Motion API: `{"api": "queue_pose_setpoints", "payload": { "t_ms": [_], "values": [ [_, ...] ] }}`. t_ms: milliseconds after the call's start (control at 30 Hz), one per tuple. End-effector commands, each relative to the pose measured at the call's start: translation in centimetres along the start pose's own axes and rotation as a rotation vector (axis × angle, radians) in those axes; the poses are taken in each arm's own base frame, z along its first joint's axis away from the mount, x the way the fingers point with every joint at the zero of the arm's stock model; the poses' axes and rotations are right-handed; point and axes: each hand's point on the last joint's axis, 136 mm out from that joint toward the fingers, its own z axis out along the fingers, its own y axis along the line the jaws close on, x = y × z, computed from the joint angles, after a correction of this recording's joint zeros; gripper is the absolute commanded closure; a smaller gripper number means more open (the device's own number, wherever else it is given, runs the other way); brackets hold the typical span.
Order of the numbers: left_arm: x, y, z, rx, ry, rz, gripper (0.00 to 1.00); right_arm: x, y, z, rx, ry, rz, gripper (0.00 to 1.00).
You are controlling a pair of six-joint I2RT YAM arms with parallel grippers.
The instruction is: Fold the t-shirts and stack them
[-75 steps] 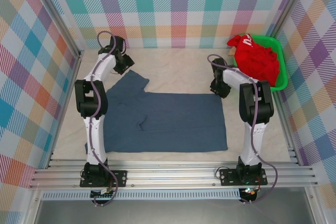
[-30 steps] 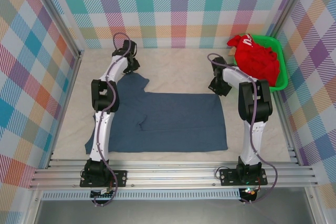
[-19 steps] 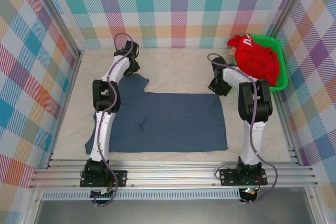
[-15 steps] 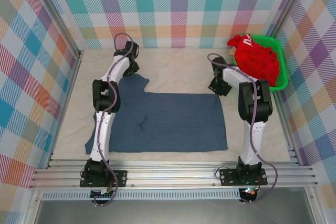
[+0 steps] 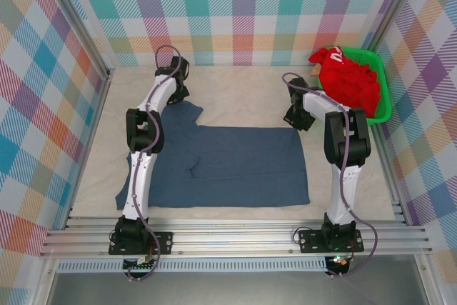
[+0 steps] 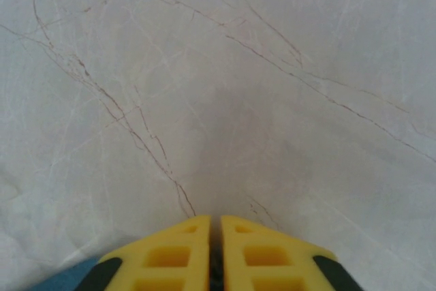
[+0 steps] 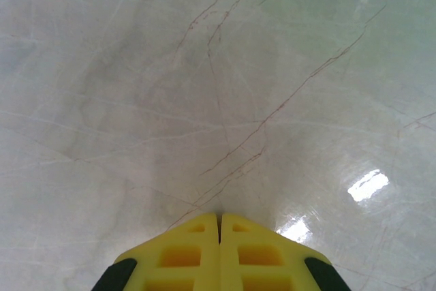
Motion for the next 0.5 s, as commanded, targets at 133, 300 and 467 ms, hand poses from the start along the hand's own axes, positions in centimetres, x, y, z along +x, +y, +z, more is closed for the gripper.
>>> {"api": "queue_pose_setpoints", "payload": {
  "t_ms": [133, 300, 467],
  "values": [
    [-3.2, -1.3, -4.8, 0.049, -0.105, -0.017, 1.0, 2.5, 0.4, -0.5, -0.044, 0.092, -0.051, 1.0],
    [-4.2, -0.8, -9.7, 0.065, -0.148, 0.004, 1.0, 1.9, 1.8, -2.1, -0.106, 0.087, -0.101, 1.0],
    [-2.0, 1.2, -13.3, 0.034, -0.116, 0.01, 1.0, 2.3, 2.1, -3.3, -0.139, 0.107, -0.143, 1.0]
  ]
}}
